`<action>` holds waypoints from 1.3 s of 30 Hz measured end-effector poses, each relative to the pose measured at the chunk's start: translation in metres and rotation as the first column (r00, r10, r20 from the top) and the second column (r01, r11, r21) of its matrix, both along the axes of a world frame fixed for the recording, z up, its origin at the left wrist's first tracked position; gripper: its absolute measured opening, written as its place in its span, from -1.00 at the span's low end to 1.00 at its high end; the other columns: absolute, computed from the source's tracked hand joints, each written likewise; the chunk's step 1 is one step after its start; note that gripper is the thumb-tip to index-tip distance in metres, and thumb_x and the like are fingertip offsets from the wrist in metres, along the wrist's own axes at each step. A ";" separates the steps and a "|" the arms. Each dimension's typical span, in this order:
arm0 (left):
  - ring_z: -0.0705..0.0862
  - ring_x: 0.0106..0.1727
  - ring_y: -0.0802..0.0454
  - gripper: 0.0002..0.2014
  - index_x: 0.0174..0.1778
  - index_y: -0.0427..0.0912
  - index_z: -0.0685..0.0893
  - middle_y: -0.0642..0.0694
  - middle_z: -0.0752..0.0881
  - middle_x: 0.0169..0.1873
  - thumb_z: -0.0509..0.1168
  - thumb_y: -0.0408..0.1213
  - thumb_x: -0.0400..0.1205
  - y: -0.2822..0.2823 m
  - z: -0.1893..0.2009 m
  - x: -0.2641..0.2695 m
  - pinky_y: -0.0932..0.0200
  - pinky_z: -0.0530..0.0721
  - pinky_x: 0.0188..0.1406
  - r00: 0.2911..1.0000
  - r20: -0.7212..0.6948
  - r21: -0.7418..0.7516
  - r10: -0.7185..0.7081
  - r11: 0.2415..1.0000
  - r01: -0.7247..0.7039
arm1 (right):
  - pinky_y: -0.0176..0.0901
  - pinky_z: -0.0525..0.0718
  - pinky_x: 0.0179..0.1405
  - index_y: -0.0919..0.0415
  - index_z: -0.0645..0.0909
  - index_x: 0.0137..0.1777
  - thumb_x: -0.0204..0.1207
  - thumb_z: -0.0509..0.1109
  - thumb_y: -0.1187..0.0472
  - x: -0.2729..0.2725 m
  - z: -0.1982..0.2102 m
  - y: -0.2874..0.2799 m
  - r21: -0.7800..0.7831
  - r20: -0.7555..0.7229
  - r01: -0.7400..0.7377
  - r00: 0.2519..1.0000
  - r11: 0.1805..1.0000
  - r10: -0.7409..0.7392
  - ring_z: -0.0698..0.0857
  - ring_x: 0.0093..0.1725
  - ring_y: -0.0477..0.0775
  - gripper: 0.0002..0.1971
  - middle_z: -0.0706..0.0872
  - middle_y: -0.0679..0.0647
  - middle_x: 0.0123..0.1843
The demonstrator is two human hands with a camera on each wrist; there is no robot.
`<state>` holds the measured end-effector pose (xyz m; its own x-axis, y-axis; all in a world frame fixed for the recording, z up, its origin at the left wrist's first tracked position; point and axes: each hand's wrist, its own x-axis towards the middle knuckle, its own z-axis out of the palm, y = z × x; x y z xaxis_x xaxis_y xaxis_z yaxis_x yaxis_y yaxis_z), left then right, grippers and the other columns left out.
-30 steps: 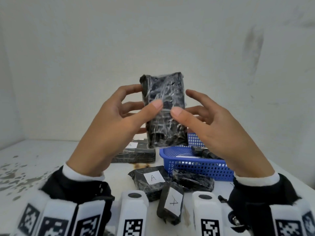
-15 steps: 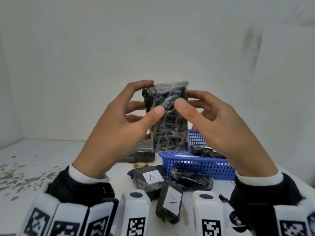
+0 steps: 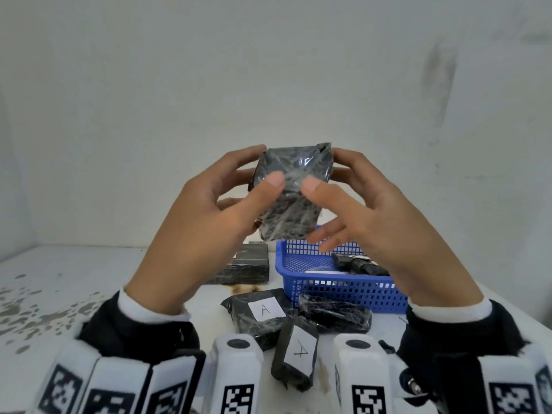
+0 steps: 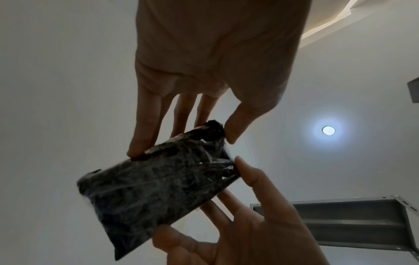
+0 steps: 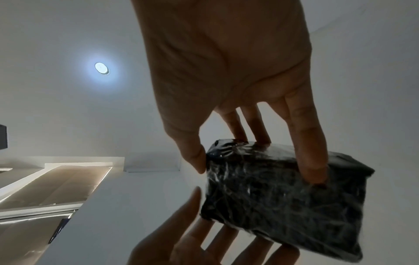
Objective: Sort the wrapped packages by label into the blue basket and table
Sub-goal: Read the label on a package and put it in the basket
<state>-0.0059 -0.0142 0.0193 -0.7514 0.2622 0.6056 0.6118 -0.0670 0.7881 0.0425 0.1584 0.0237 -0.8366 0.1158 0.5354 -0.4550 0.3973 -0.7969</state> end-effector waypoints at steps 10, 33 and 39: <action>0.82 -0.23 0.06 -0.83 0.03 0.06 0.73 0.12 0.77 -0.08 0.42 -0.17 0.53 0.000 0.000 0.000 -0.26 0.78 0.00 0.999 -0.016 0.014 0.029 0.999 -0.029 | 0.24 0.75 0.17 -0.46 0.47 0.29 0.41 0.44 -0.31 -0.004 -0.004 -0.006 0.113 -0.071 0.056 0.996 0.992 -0.049 0.85 -0.07 0.08 -0.56 0.62 -0.45 0.35; 0.84 -0.02 -0.03 -0.20 0.44 0.14 0.36 -0.16 0.79 0.14 0.61 -0.21 0.33 -0.009 0.003 -0.003 -0.14 0.80 0.01 0.972 0.177 0.115 -0.152 0.984 0.133 | 0.16 0.72 0.30 -0.46 0.46 0.36 0.42 0.62 0.00 -0.002 -0.002 -0.005 0.031 -0.112 -0.107 0.988 0.994 0.110 0.82 0.16 0.06 -0.40 0.65 -0.06 0.43; 0.83 0.02 -0.02 -0.24 0.50 0.22 0.41 -0.08 0.73 0.23 0.46 -0.12 0.33 -0.005 0.002 -0.002 -0.12 0.80 0.04 0.982 0.121 0.049 -0.142 0.989 0.137 | 0.08 0.75 0.24 -0.47 0.31 0.55 0.26 0.52 -0.19 -0.002 -0.002 -0.005 0.056 -0.080 -0.084 0.993 0.995 0.088 0.84 0.09 0.02 -0.19 0.74 -0.05 0.33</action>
